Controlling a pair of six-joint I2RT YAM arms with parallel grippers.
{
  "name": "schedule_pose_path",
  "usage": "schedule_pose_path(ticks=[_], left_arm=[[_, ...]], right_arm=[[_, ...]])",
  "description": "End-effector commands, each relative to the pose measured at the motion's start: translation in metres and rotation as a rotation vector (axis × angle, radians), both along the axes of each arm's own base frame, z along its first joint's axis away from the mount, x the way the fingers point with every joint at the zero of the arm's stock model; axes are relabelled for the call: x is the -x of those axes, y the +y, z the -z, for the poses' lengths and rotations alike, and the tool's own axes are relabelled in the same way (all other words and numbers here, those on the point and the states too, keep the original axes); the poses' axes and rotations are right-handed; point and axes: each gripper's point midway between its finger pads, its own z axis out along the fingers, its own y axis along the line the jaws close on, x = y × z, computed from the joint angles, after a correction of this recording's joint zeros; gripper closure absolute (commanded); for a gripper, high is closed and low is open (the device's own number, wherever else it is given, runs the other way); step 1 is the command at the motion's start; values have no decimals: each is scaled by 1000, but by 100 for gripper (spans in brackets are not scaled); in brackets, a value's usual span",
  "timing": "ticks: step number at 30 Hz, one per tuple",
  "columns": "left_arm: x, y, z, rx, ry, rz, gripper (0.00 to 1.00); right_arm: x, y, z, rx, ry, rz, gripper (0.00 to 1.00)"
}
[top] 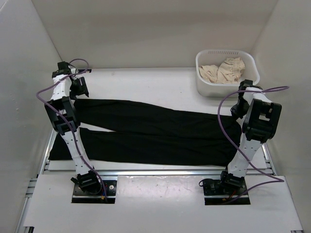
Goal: Fold and stack the trousers
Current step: Fold the trousers
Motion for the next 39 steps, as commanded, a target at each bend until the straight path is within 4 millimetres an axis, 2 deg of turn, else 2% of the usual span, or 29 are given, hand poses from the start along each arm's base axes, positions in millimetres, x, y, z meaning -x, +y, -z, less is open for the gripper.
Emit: schedule_pose_path(ticks=[1,2,6,8,10,11,15,17,18,19,21,23,24,26,28,32,39], left_arm=[[22,6,12,-54,101,-26,21],[22,8,25,-56,125,-28,21],[23,22,43,-119,171,-56,21],[15,34,38,-175,143,-79,28],[6,37,35,-185,105,-83,38],[3,37,33,-187,96,-84,51],[-5,33,24,-188,61,-75,77],[1,31,27,-183,78,-73,78],[3,31,30,-181,86,-72,82],[4,30,21,-185,72,-73,86],[5,27,21,-169,67,-66,86],[3,26,9,-167,41,-64,86],[2,24,9,-159,38,-60,86],[0,23,-9,-161,2,-59,86],[0,23,-20,-166,-20,-60,86],[2,17,-59,-158,-87,-51,86],[13,7,-44,-111,-46,-30,86]], right_arm=[[0,-4,-24,49,-37,-24,100],[-2,-3,-24,42,-48,-26,100],[1,-2,-22,40,-39,-26,100],[3,-1,-18,39,-34,-26,100],[3,-1,-19,41,-42,-26,100],[3,-1,-19,41,-42,-26,100],[5,-3,-23,53,-45,-34,100],[9,-2,-21,51,-32,-43,100],[9,-4,-25,64,-40,-41,100],[9,-4,-25,64,-40,-41,100],[9,-6,-28,76,-43,-49,100],[9,-6,-28,76,-43,-49,100],[8,-6,-32,79,-53,-49,100],[11,-6,-32,78,-41,-59,100],[9,-7,-43,87,-69,-67,100],[5,-3,-66,83,-148,-90,100],[2,6,-70,48,-205,-123,100]])
